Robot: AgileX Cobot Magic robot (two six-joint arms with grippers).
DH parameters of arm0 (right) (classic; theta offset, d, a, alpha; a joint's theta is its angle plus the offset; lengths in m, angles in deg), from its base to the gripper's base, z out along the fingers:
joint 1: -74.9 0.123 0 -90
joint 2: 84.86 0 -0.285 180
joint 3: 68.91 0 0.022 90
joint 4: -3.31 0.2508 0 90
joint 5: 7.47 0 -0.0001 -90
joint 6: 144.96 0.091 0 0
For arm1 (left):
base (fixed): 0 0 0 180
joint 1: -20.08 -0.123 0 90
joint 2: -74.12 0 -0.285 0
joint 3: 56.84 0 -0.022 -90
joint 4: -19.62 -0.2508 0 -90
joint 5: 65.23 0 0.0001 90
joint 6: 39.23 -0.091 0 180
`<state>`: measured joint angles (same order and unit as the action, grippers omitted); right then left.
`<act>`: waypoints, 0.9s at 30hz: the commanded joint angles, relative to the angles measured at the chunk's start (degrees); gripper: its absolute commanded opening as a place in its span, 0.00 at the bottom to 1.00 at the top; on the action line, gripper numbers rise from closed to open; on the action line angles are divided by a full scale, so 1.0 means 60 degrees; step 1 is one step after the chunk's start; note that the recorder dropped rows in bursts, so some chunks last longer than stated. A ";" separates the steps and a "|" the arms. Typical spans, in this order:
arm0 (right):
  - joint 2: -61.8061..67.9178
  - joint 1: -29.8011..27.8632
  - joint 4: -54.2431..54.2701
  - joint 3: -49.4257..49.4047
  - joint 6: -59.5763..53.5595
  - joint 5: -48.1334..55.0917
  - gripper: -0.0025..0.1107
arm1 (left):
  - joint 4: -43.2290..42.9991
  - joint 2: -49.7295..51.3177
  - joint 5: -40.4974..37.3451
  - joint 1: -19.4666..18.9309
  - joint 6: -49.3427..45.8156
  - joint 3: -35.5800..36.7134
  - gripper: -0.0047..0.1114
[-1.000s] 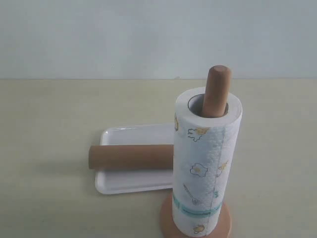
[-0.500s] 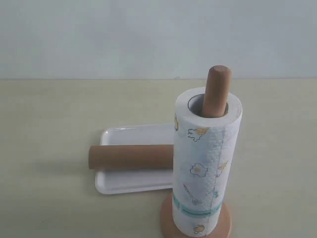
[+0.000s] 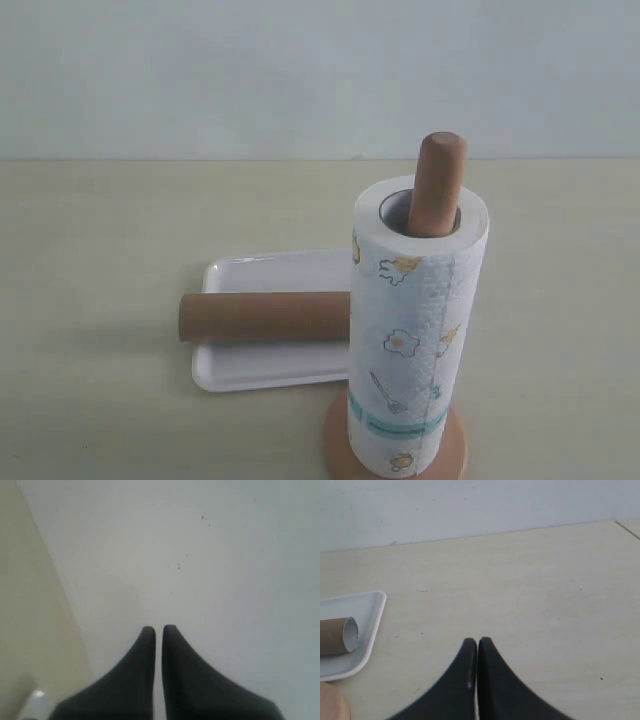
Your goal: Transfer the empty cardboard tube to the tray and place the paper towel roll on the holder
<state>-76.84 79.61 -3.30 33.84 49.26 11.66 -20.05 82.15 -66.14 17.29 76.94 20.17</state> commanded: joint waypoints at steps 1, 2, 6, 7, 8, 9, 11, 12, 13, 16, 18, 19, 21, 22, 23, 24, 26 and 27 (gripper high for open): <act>-0.0039 -0.0028 -0.0037 0.0006 0.0002 -0.0028 0.02 | 0.4050 -0.0040 0.0773 0.0004 0.0716 0.0036 0.08; -0.0039 -0.0028 -0.0037 0.0006 0.0002 -0.0028 0.02 | 0.4495 -0.0040 0.1488 0.0004 0.0716 0.0036 0.08; -0.0039 -0.0028 -0.0037 0.0006 0.0002 -0.0028 0.02 | 0.3651 -0.0040 0.1900 0.0004 0.0716 0.0036 0.08; -0.0039 -0.0028 -0.0037 0.0006 0.0002 -0.0028 0.02 | 0.2990 -0.0040 0.1900 0.0004 0.0698 0.0036 0.08; -0.0039 -0.0028 -0.0037 0.0006 0.0002 -0.0028 0.02 | 0.2659 -0.0040 0.1900 0.0004 0.0447 0.0036 0.08; -0.0039 -0.0028 -0.0037 0.0006 0.0002 -0.0028 0.02 | 0.2665 -0.0040 0.1900 0.0004 -0.0785 0.0036 0.08; -0.0039 -0.0028 -0.0037 0.0006 0.0002 -0.0028 0.02 | 0.3216 -0.0040 0.1860 -0.0013 -0.4698 0.0036 0.08; -0.0039 -0.0028 -0.0037 0.0006 0.0002 -0.0028 0.02 | 0.3517 -0.0040 0.1860 -0.0013 -0.6971 0.0036 0.08; -0.0039 -0.0028 -0.0037 0.0006 0.0002 -0.0028 0.02 | 0.3950 -0.0040 0.1860 -0.0013 -1.0034 0.0036 0.08; -0.0039 -0.0028 -0.0037 0.0006 0.0002 -0.0028 0.02 | 0.5183 -0.0040 0.1304 -0.0013 -1.4262 0.0036 0.08; -0.0039 -0.0028 -0.0037 0.0006 0.0002 -0.0028 0.02 | 0.5734 -0.0040 0.0447 -0.0013 -1.5907 0.0036 0.08; -0.0039 -0.0028 -0.0037 0.0006 0.0002 -0.0028 0.02 | 0.5807 -0.0040 0.0013 -0.0013 -1.6481 0.0036 0.08; -0.0039 -0.0028 -0.0037 0.0006 0.0002 -0.0028 0.02 | 0.5807 -0.0040 -0.0989 -0.0013 -1.7342 0.0036 0.08; -0.0039 -0.0028 -0.0037 0.0006 0.0002 -0.0028 0.02 | 0.5807 -0.0040 -0.1356 -0.0013 -1.7530 0.0036 0.08; -0.0039 -0.0028 -0.0037 0.0006 0.0002 -0.0028 0.02 | 0.5807 -0.0040 -0.1702 -0.0013 -1.7681 0.0036 0.08; -0.0039 -0.0028 -0.0037 0.0006 0.0002 -0.0028 0.02 | 0.5807 -0.0040 -0.2048 -0.0013 -1.7741 0.0036 0.08; -0.0039 -0.0028 -0.0037 0.0006 0.0002 -0.0028 0.02 | 0.5807 -0.0040 -0.2098 -0.0013 -1.7741 0.0036 0.08; -0.0039 -0.0028 -0.0037 0.0006 0.0002 -0.0028 0.02 | 0.5807 -0.0040 -0.2123 -0.0013 -1.7741 0.0036 0.08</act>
<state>-76.84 79.61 -3.30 33.84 49.26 11.66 14.02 82.12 -77.16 17.29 -28.07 20.17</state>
